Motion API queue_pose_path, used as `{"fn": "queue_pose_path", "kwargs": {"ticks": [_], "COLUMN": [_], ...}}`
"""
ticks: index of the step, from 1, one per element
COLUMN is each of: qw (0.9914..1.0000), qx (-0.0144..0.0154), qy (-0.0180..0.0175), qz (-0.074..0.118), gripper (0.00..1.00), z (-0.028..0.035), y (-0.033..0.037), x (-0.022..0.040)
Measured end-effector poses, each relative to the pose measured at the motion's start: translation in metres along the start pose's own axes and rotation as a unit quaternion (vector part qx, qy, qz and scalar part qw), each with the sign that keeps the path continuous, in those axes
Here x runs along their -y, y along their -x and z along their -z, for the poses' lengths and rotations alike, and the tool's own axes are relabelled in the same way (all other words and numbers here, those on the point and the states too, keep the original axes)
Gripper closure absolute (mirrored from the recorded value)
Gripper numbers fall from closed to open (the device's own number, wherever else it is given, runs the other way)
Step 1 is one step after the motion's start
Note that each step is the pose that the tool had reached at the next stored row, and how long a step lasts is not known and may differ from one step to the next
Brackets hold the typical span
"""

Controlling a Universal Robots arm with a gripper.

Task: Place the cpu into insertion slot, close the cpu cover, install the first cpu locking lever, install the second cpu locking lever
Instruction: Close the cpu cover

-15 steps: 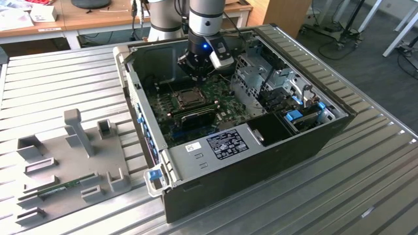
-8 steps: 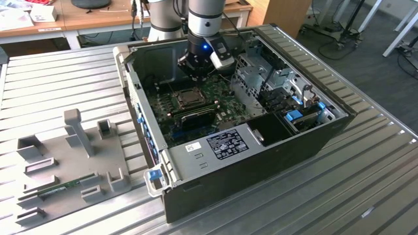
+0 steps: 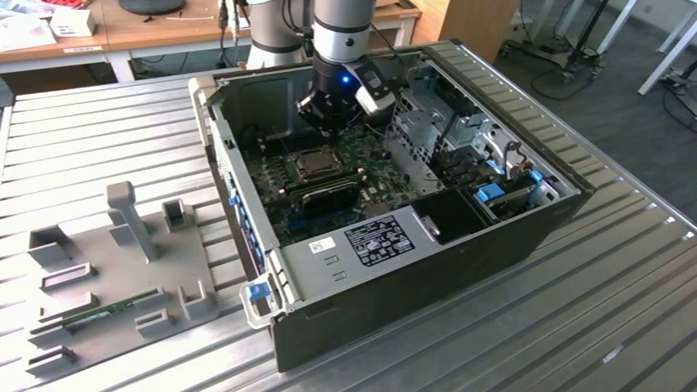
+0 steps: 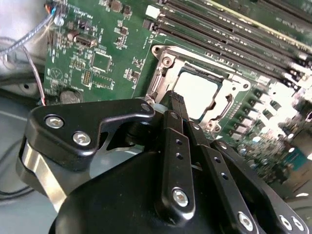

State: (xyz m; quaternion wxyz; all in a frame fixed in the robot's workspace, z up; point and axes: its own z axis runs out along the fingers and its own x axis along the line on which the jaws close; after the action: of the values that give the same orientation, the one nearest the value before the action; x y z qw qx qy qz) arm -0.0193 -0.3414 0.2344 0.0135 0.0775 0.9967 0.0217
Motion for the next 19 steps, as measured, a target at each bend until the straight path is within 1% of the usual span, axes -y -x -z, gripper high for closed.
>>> {"fn": "queue_pose_path", "kwargs": {"ticks": [3,5,7,9,10,11,19], "qw": [0.99963,0.99898,0.99796,0.99670,0.99622,0.99608,0.99606], "qx": [-0.0005,-0.0006,-0.0008,-0.0013,-0.0015,-0.0016,-0.0015], "qy": [0.0007,0.0013,0.0018,0.0022,0.0023,0.0023,0.0025], "qz": [0.027,0.045,0.064,0.081,0.087,0.088,0.089], "gripper": [0.89,0.89,0.89,0.89,0.89,0.89,0.89], "z": [-0.0009,-0.0016,-0.0022,-0.0027,-0.0027,-0.0027,-0.0028], "y": [0.0000,0.0000,-0.0001,-0.0001,-0.0001,-0.0001,-0.0001], "x": [0.0001,0.0001,0.0001,0.0002,0.0002,0.0002,0.0001]}}
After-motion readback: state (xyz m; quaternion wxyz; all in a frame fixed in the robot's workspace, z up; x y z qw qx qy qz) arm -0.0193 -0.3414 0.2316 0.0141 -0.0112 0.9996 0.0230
